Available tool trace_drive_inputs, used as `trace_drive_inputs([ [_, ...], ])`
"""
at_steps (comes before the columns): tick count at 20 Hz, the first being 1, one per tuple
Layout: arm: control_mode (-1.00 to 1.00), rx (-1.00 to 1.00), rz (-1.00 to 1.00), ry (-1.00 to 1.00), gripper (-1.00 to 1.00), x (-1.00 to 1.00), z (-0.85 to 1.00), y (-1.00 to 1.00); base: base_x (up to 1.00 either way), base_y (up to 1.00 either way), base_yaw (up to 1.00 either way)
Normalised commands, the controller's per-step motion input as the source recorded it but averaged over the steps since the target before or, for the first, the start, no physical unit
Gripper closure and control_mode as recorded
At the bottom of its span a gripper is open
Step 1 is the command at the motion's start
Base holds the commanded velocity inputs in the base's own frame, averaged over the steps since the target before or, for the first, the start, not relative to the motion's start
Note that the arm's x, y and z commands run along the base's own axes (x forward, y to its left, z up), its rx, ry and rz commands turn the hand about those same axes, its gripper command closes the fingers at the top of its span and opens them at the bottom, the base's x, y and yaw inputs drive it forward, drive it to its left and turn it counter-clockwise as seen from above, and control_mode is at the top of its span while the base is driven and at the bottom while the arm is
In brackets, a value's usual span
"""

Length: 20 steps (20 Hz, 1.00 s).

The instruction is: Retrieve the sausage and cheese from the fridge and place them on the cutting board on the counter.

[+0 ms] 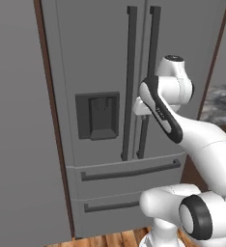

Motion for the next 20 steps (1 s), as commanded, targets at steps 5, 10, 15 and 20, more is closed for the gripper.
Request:
trace_drive_inputs([
  [5,-1.0,0.25,-0.01,-0.44,-1.0,-0.02,0.11,-0.26,0.0,0.0,0.0],
  [10,-1.0,0.23,-0.17,-0.34,-1.0,0.04,0.45,-0.07,0.0,0.0,0.0],
  [15,-1.0,0.09,-0.23,-0.08,-1.0,0.09,0.51,-0.07,0.0,0.0,0.0],
  [20,-1.0,0.03,-0.14,-0.09,-1.0,0.06,0.55,-0.05,0.0,0.0,0.0],
])
